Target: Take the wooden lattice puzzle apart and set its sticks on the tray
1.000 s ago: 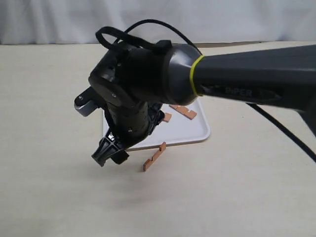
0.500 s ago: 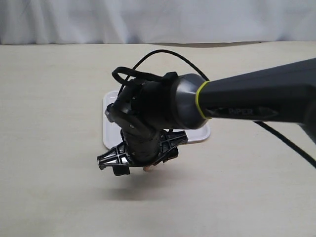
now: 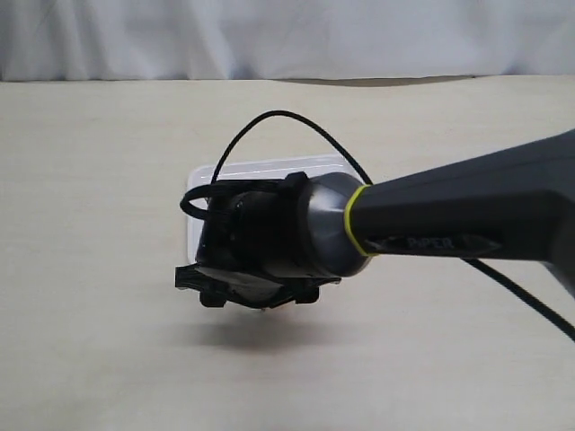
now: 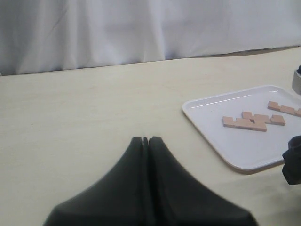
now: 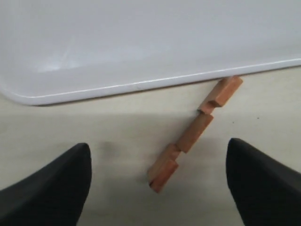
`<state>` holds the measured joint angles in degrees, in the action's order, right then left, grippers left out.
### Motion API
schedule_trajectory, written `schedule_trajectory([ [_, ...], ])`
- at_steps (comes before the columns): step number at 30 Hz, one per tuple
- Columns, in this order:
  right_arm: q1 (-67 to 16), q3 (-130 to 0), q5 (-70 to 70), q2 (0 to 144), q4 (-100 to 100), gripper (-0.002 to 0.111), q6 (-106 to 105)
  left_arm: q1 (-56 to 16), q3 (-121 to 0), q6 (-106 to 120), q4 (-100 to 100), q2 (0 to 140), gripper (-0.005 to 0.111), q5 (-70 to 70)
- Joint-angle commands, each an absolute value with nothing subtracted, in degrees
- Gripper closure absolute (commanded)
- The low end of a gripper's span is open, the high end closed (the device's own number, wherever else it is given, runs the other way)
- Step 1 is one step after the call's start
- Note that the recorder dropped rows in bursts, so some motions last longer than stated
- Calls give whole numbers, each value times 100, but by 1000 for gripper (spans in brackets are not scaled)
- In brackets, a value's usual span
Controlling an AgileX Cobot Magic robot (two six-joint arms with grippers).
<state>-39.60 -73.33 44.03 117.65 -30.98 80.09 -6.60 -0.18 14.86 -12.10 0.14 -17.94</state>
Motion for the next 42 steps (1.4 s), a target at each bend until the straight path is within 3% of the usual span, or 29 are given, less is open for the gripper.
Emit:
schedule_trajectory([
  [1, -3982, -7119, 4107, 11728, -3413, 41, 8359, -600, 0, 1516, -1222, 0, 107, -1741],
  [5, -3982, -7006, 4007, 11728, -3517, 51, 8649, -600, 0, 1516, -1222, 0, 107, -1741],
  [11, -3982, -6952, 4068, 11728, -3557, 56, 8782, -600, 0, 1516, -1222, 0, 107, -1741],
  [16, -3982, -6925, 4068, 11728, -3525, 85, 8831, -600, 0, 1516, -1222, 0, 107, -1741],
  [22, -3982, -6697, 3998, 11728, -3683, 103, 9276, -600, 0, 1516, -1222, 0, 107, -1741],
  [31, -4122, -6643, 4229, 11461, -4098, 104, 9187, -600, 0, 1516, -1222, 0, 107, -1741],
  [42, -4206, -6643, 4266, 10101, -4953, 104, 7929, -600, 0, 1516, -1222, 0, 107, -1741],
])
